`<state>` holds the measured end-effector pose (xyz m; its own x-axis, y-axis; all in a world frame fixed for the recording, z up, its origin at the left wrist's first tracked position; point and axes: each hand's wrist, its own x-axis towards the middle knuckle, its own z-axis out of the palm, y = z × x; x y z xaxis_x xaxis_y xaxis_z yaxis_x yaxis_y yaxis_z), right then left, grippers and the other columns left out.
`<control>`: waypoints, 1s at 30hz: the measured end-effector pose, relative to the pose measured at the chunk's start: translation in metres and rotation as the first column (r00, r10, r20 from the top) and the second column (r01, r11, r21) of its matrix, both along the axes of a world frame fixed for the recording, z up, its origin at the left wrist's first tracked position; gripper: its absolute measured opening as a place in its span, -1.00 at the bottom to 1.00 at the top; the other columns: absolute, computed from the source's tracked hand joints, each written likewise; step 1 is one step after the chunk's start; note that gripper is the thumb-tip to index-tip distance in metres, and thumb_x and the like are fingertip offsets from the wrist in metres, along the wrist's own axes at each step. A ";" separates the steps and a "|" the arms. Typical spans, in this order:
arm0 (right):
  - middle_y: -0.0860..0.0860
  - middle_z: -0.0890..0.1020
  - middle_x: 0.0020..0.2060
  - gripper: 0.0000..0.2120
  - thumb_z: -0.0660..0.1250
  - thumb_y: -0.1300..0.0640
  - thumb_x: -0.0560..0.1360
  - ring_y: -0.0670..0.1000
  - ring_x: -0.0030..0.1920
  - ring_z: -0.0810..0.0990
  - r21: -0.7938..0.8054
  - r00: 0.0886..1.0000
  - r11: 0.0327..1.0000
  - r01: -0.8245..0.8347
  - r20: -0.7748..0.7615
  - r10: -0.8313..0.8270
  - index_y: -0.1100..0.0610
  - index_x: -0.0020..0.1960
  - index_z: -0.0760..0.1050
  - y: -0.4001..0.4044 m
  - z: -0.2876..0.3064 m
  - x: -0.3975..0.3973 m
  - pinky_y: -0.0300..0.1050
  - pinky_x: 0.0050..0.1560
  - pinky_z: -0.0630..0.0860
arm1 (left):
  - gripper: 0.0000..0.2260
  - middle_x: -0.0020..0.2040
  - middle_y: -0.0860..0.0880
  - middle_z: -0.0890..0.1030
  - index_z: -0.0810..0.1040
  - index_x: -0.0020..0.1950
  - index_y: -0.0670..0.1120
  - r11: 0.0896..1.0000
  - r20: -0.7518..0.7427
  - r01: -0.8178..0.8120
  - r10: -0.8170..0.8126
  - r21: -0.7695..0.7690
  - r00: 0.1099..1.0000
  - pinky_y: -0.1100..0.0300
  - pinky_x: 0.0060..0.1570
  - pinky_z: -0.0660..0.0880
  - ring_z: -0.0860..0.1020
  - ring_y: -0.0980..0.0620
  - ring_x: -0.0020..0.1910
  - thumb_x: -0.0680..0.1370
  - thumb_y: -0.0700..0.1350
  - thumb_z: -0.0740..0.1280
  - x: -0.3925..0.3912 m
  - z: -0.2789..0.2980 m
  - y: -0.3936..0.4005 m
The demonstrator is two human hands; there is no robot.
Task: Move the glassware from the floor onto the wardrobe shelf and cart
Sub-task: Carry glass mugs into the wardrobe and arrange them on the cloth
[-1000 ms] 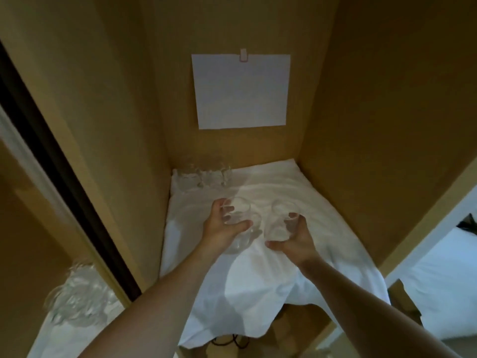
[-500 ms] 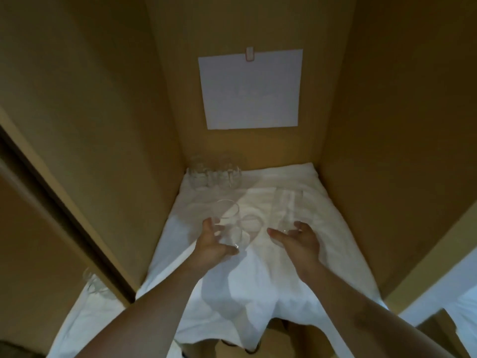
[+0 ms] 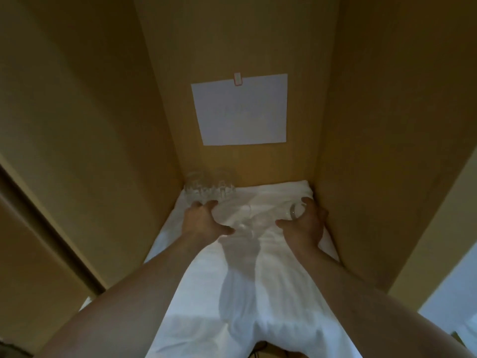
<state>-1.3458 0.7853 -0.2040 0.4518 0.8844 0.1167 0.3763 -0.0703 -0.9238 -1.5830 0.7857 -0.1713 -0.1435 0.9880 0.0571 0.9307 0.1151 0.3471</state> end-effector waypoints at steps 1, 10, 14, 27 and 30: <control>0.10 0.31 0.39 -0.15 0.66 0.21 0.26 0.14 0.21 0.50 0.006 1.000 1.000 0.001 0.025 -0.001 0.08 0.45 0.36 0.006 0.003 0.000 -0.17 0.07 0.42 | -0.05 0.34 -0.14 0.45 0.37 0.50 0.12 1.000 -0.092 0.027 -0.025 0.015 0.995 -0.03 0.29 0.46 0.45 -0.18 0.31 0.18 0.42 0.52 0.001 0.006 0.010; 0.04 0.31 0.43 -0.21 0.54 0.29 0.35 0.11 0.32 0.45 0.038 0.939 0.996 -0.076 0.339 0.058 0.05 0.50 0.33 0.078 0.011 -0.005 -0.23 0.19 0.39 | -0.16 0.35 -0.11 0.37 0.32 0.41 -0.08 0.931 -0.346 0.360 -0.318 0.065 0.883 0.00 0.20 0.44 0.39 -0.15 0.27 0.28 0.14 0.63 0.038 0.041 0.104; 0.05 0.36 0.39 -0.21 0.52 0.32 0.33 0.11 0.26 0.48 0.045 0.928 0.996 -0.072 0.368 0.050 0.08 0.50 0.33 0.117 0.011 -0.014 -0.17 0.18 0.42 | -0.23 0.31 -0.07 0.41 0.38 0.38 -0.07 0.893 -0.386 0.449 -0.401 0.040 0.831 -0.03 0.16 0.51 0.43 -0.12 0.22 0.27 0.02 0.64 0.046 0.039 0.150; 0.05 0.33 0.46 -0.20 0.57 0.16 0.40 0.05 0.37 0.43 -0.097 0.827 0.962 -0.257 0.493 0.271 0.08 0.55 0.27 0.205 -0.008 -0.026 -0.21 0.30 0.38 | -0.18 0.45 -0.06 0.38 0.31 0.52 -0.07 0.861 -0.264 0.507 -0.501 -0.051 0.824 0.04 0.31 0.43 0.35 -0.09 0.40 0.34 -0.14 0.61 0.044 0.003 0.235; 0.06 0.24 0.54 -0.20 0.51 0.10 0.47 0.08 0.44 0.36 -0.143 0.769 0.947 -0.288 0.556 0.317 0.06 0.59 0.19 0.214 -0.012 -0.028 -0.12 0.39 0.34 | -0.17 0.43 -0.04 0.42 0.31 0.52 -0.06 0.862 -0.215 0.507 -0.495 -0.001 0.842 0.06 0.28 0.45 0.37 -0.07 0.40 0.32 -0.15 0.62 0.045 -0.007 0.241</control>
<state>-1.3741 0.9989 -0.2157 0.0262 0.9750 0.2205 0.8373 0.0991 -0.5377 -1.5378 1.0266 -0.1779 0.3909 0.9164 0.0860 0.9061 -0.3995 0.1390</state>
